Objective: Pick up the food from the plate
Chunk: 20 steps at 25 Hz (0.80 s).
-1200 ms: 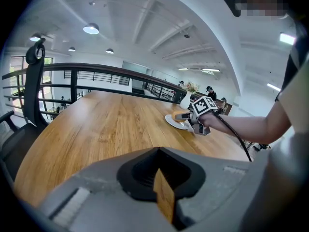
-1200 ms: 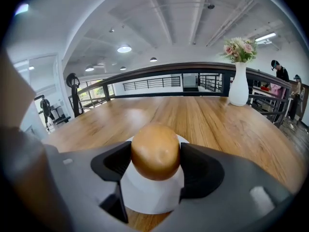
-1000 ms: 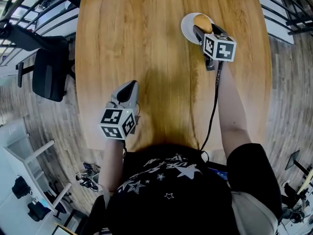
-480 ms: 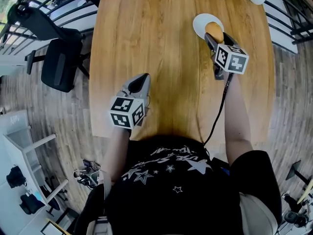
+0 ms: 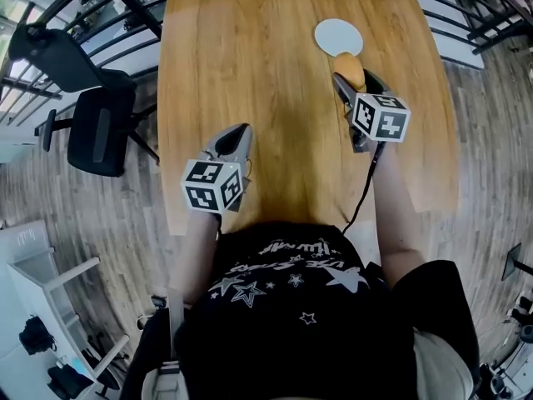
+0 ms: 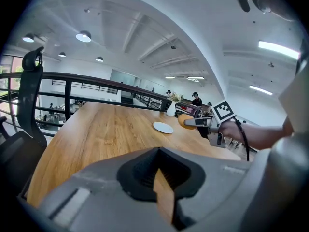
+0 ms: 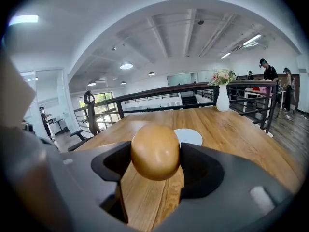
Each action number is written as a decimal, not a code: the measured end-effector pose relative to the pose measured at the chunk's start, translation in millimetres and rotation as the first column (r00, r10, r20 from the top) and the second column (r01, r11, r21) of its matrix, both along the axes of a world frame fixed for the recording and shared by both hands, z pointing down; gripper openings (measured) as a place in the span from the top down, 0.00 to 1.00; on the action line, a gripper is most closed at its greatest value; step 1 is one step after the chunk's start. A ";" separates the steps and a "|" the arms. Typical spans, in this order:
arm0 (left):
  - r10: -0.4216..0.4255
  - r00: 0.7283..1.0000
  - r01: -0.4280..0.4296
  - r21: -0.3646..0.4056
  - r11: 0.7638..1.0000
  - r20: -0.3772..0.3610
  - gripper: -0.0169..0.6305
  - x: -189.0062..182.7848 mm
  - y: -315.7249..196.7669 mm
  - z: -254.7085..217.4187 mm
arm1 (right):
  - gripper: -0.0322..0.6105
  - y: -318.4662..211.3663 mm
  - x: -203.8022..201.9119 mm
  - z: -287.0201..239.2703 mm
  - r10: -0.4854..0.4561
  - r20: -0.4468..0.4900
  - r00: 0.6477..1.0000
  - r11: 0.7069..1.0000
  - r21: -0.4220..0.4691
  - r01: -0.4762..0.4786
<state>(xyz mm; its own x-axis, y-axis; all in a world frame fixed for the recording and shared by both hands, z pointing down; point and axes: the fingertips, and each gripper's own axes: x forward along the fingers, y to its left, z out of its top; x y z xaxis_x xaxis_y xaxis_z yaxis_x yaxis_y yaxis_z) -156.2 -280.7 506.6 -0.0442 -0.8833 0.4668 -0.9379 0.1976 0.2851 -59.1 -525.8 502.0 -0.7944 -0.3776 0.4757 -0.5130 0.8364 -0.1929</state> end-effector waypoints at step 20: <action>0.145 0.989 -0.143 0.090 0.986 -0.010 0.97 -38.6 103.5 -29.0 | 0.46 148.6 10.0 -45.0 0.148 0.074 0.986 0.989 -0.015 -0.147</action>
<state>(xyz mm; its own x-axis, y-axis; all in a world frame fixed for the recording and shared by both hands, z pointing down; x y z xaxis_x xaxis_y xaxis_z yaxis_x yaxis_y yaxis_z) -194.8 -177.2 477.6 0.0937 -0.9179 0.3855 -0.9496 0.0339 0.3115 -49.1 -377.2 457.0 -0.7640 -0.4889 0.4211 -0.6143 0.7508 -0.2429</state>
